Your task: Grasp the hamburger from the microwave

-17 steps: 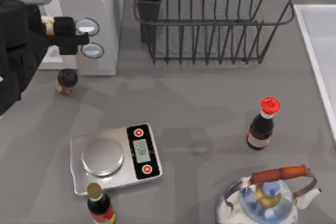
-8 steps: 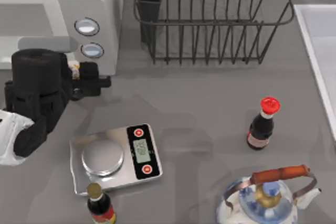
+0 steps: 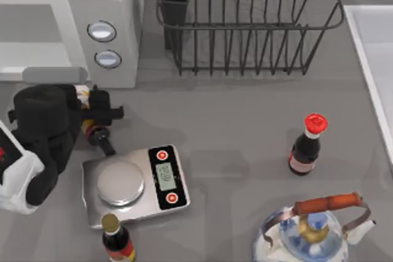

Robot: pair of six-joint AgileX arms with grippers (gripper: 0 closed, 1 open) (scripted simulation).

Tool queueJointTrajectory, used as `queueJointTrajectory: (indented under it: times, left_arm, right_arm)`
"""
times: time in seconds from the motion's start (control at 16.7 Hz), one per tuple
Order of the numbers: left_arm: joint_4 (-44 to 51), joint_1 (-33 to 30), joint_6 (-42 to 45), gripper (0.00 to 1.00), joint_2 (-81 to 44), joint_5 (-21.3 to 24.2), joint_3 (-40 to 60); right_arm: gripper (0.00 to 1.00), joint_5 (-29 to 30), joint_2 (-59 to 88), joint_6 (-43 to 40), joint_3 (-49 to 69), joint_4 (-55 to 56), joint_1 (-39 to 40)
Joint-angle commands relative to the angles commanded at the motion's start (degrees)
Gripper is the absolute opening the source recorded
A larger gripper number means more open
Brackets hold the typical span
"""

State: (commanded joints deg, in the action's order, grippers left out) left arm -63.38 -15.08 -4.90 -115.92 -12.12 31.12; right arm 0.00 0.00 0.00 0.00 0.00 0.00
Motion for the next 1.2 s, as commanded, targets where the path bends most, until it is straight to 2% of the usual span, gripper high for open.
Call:
queueJointTrajectory:
  times: [0.36, 1.14, 1.2]
  left_arm:
    - [-2.0, 0.5, 1.2, 0.00, -1.7, 0.6, 0.8]
    - [-2.0, 0.5, 1.2, 0.98, -1.7, 0.6, 0.8]
    - [-2.0, 0.5, 1.2, 1.00, -1.7, 0.6, 0.8]
  right_arm:
    - [1.00, 0.0, 0.0, 0.0, 0.0, 0.0, 0.0]
    - [1.00, 0.0, 0.0, 0.0, 0.0, 0.0, 0.0]
    - [1.00, 0.0, 0.0, 0.0, 0.0, 0.0, 0.0]
